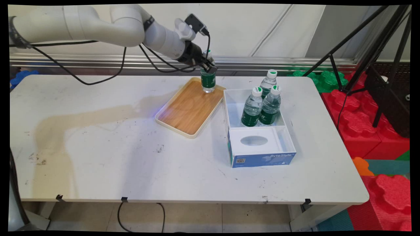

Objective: Place the picked object on the tray

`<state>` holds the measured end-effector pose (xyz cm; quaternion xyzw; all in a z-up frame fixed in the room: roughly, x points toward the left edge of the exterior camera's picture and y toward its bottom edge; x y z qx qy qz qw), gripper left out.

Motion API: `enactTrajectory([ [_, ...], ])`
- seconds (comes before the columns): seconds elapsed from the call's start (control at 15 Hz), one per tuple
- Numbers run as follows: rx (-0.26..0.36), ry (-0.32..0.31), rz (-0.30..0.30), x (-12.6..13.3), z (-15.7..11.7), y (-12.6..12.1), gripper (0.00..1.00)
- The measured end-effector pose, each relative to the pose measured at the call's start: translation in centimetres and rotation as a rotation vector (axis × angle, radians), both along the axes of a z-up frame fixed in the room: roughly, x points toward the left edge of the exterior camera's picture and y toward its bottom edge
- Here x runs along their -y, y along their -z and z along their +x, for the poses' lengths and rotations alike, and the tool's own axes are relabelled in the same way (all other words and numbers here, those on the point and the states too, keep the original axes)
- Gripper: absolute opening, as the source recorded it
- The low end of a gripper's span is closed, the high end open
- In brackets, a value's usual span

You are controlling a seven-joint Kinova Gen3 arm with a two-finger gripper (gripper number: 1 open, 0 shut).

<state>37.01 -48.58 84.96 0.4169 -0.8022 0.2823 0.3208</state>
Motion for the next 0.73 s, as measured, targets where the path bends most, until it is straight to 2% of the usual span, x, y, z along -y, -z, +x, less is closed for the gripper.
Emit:
enactTrajectory([
  [0.47, 0.010, 0.003, 0.028, 1.3, -0.6, 2.2, 0.00],
  [0.53, 0.012, 0.002, 0.032, 1.4, -0.8, 2.4, 1.00],
  [0.73, 0.018, -0.001, 0.037, 1.5, -0.9, 2.5, 1.00],
])
